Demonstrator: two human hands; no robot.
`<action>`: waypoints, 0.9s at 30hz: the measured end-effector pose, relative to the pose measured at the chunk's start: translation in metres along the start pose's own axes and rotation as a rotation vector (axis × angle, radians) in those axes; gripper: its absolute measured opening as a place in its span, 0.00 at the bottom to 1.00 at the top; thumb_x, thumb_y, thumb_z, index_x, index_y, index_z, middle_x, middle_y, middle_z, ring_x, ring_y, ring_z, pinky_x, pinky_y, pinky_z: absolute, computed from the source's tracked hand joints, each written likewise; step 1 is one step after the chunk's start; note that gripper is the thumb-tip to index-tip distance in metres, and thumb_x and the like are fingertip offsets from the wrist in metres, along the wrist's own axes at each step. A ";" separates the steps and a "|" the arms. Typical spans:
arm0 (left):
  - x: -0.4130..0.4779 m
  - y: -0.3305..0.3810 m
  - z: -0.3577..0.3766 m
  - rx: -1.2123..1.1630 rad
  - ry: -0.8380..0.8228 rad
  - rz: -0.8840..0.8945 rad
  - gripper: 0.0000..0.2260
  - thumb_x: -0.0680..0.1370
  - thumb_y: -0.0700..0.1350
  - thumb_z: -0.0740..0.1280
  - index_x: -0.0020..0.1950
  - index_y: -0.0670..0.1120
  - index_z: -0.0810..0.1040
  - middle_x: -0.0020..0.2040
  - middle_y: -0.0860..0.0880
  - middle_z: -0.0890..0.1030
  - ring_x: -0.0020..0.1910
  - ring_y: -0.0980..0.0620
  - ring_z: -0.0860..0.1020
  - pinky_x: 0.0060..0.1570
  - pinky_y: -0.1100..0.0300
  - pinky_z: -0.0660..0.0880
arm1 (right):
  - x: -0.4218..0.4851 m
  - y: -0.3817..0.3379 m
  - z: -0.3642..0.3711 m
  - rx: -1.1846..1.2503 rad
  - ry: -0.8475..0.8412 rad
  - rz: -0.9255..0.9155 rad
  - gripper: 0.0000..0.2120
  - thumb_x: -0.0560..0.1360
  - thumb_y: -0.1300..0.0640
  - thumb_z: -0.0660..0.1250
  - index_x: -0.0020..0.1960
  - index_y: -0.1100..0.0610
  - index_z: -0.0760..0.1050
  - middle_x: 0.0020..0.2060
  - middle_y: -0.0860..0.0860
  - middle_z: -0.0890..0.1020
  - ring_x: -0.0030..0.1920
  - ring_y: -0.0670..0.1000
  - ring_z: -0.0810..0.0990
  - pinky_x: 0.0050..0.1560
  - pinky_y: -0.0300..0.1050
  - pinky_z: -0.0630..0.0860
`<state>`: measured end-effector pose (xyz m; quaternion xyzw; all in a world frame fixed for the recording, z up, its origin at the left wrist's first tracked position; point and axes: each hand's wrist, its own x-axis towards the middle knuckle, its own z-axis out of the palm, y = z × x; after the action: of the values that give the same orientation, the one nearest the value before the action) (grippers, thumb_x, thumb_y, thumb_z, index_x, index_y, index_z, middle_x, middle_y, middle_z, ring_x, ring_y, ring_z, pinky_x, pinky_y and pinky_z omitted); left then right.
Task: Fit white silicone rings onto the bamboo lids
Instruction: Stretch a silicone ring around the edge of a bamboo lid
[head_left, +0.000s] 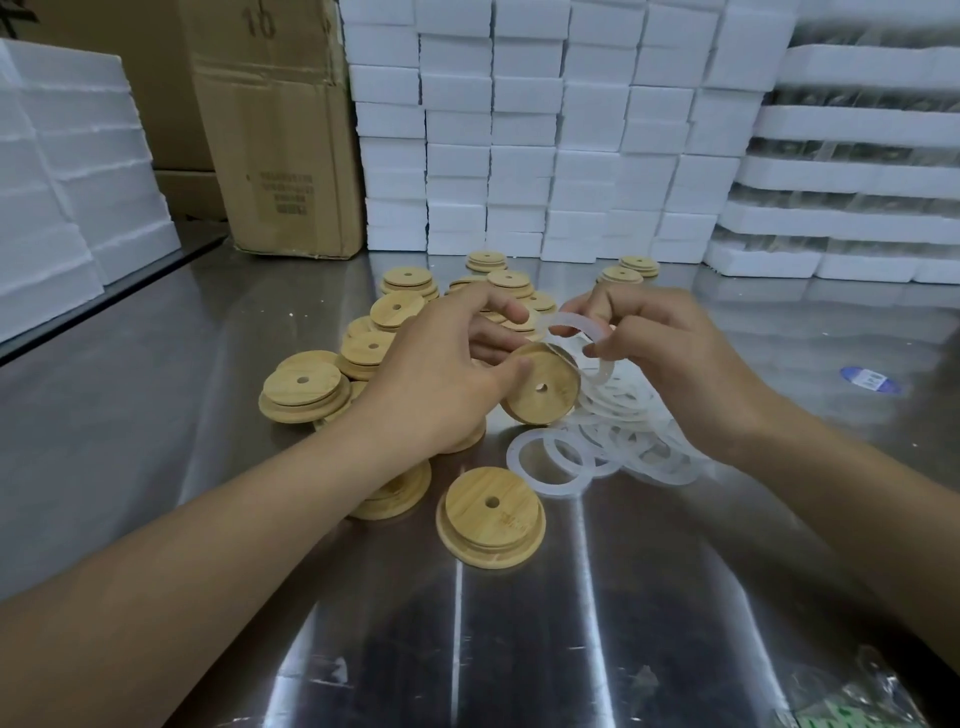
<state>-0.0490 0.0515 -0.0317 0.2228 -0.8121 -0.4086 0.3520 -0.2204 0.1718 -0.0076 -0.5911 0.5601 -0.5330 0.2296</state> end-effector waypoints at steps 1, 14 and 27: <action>0.000 0.000 -0.001 0.000 -0.004 -0.001 0.14 0.78 0.39 0.77 0.58 0.53 0.80 0.50 0.53 0.89 0.51 0.56 0.87 0.60 0.47 0.84 | 0.000 -0.001 -0.001 0.012 -0.023 -0.013 0.09 0.69 0.62 0.62 0.32 0.53 0.75 0.49 0.61 0.83 0.52 0.54 0.80 0.56 0.51 0.75; -0.001 0.004 -0.003 0.060 -0.035 -0.008 0.09 0.79 0.35 0.74 0.51 0.49 0.87 0.49 0.57 0.88 0.48 0.59 0.86 0.58 0.54 0.84 | 0.000 0.008 -0.003 -0.188 -0.005 0.004 0.11 0.73 0.59 0.67 0.42 0.68 0.75 0.55 0.54 0.85 0.61 0.52 0.82 0.68 0.57 0.75; -0.002 0.007 -0.004 0.056 -0.066 0.003 0.05 0.77 0.51 0.78 0.50 0.52 0.87 0.47 0.56 0.89 0.46 0.59 0.87 0.48 0.62 0.82 | -0.001 0.006 0.002 -0.229 -0.017 -0.031 0.11 0.75 0.56 0.70 0.45 0.64 0.77 0.50 0.65 0.83 0.54 0.65 0.82 0.63 0.69 0.75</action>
<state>-0.0453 0.0555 -0.0252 0.2178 -0.8347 -0.3924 0.3192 -0.2210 0.1709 -0.0139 -0.6265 0.6062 -0.4641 0.1571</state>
